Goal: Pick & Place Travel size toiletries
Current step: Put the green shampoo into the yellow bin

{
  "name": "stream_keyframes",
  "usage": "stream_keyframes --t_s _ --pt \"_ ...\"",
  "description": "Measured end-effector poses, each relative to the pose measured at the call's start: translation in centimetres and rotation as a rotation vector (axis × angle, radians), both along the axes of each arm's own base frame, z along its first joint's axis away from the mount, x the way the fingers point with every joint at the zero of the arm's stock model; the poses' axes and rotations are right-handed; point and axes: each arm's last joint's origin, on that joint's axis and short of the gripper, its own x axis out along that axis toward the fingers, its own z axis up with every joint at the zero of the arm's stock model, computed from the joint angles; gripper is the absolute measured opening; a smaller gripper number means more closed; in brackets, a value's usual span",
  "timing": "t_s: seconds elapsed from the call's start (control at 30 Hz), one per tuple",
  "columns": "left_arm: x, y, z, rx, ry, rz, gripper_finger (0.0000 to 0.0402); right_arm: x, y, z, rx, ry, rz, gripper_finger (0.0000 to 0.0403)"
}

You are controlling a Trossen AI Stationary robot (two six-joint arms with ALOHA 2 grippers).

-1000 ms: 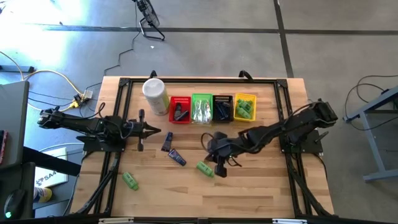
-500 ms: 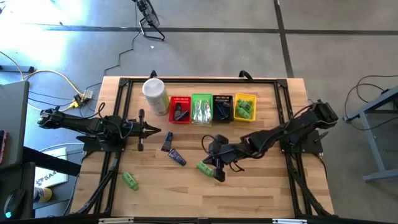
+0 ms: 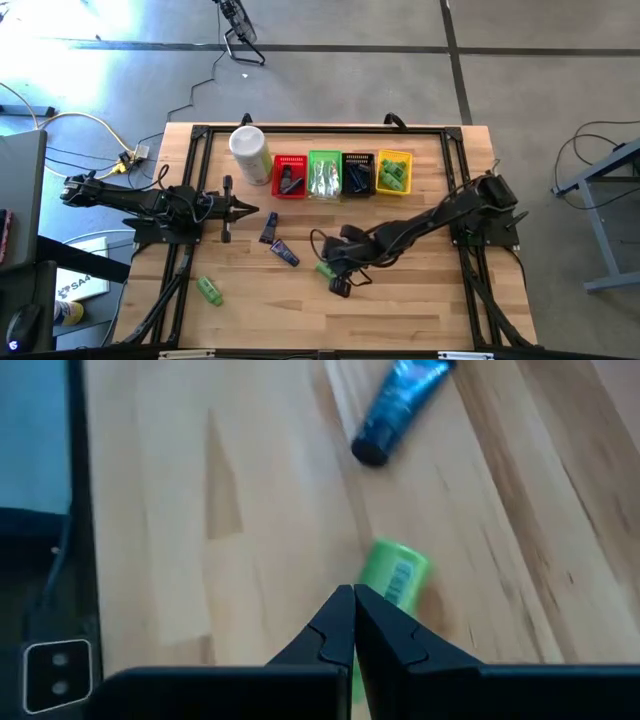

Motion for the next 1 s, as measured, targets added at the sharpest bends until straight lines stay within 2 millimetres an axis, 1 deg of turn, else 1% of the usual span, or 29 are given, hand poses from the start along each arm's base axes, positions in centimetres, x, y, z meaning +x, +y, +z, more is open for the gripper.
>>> stream_keyframes --t_s 0.23,0.43,0.53,0.6,0.67,0.87,1.0 --pt "0.0 0.0 -0.1 0.001 0.006 0.000 0.0008 -0.4 -1.0 -0.3 0.016 0.125 -0.096 0.0002" --pt "0.0 0.0 -0.1 0.001 0.008 0.000 0.0008 -0.4 -1.0 -0.3 0.011 0.118 -0.087 0.0004" --pt "0.0 0.0 -0.1 0.001 0.008 0.000 0.0008 -0.3 -1.1 -0.3 -0.006 0.115 -0.064 0.0022" --pt "0.0 0.0 -0.1 0.001 0.008 -0.001 0.0008 -0.3 -1.2 -0.3 -0.011 0.115 -0.066 0.0048" --pt "0.0 0.0 -0.1 0.001 0.008 -0.001 0.0008 -0.3 -1.2 -0.3 -0.011 0.114 -0.066 0.0081" --pt "0.0 0.0 -0.1 0.000 0.009 -0.001 0.0008 -0.5 -1.3 -0.9 -0.036 0.123 -0.081 0.0204" --pt "0.0 0.0 -0.2 0.000 0.023 -0.004 0.0008 -0.5 -1.3 -1.0 -0.036 0.123 -0.083 0.0275"
